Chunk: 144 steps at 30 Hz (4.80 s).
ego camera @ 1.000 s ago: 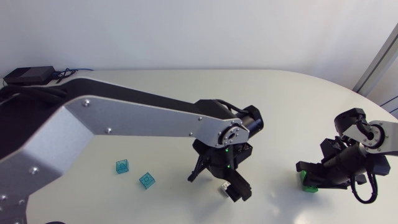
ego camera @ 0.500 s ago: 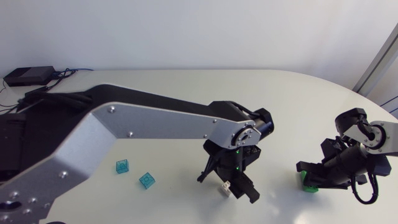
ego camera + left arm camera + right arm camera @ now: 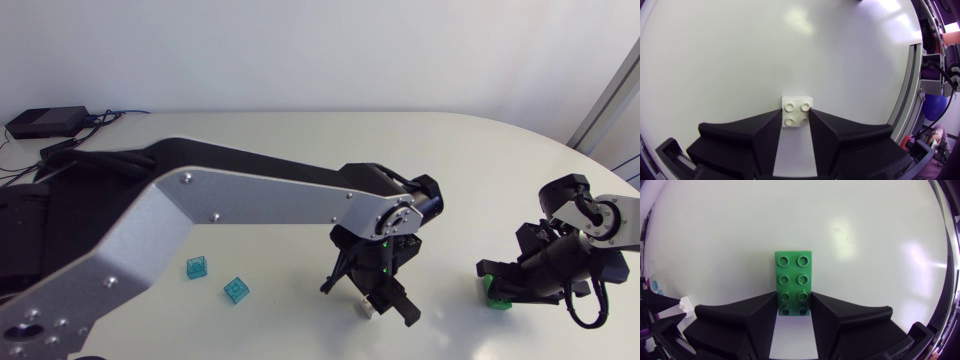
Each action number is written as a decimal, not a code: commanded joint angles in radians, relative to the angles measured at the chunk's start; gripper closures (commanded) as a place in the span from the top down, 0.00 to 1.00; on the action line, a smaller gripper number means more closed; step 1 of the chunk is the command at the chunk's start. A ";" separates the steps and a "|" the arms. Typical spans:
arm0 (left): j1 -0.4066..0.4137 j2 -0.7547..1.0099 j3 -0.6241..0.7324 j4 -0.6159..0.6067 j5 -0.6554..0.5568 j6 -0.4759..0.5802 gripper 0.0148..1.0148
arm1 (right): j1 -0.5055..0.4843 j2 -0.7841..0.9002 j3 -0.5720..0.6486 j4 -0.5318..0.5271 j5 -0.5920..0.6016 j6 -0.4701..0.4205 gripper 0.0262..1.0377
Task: Sort duplo bricks by size, large to the right and small to the left
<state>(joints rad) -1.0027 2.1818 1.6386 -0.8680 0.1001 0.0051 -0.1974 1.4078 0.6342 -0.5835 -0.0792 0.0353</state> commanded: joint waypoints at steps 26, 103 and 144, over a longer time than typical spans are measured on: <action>-0.033 0.044 0.049 -0.092 -0.003 -0.010 0.81 | -0.004 -0.012 -0.033 -0.006 -0.004 -0.017 0.32; 0.543 -0.494 -0.773 0.142 -0.111 0.306 0.27 | 0.009 -0.053 -0.047 -0.019 -0.024 -0.031 0.32; 0.699 -0.502 -0.714 0.188 -0.143 0.357 0.96 | 0.093 0.209 0.168 0.050 0.042 0.020 0.43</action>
<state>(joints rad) -0.3145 1.6955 0.9035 -0.6815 -0.0353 0.3511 -0.1108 1.5955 0.8032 -0.5404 -0.0471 0.0372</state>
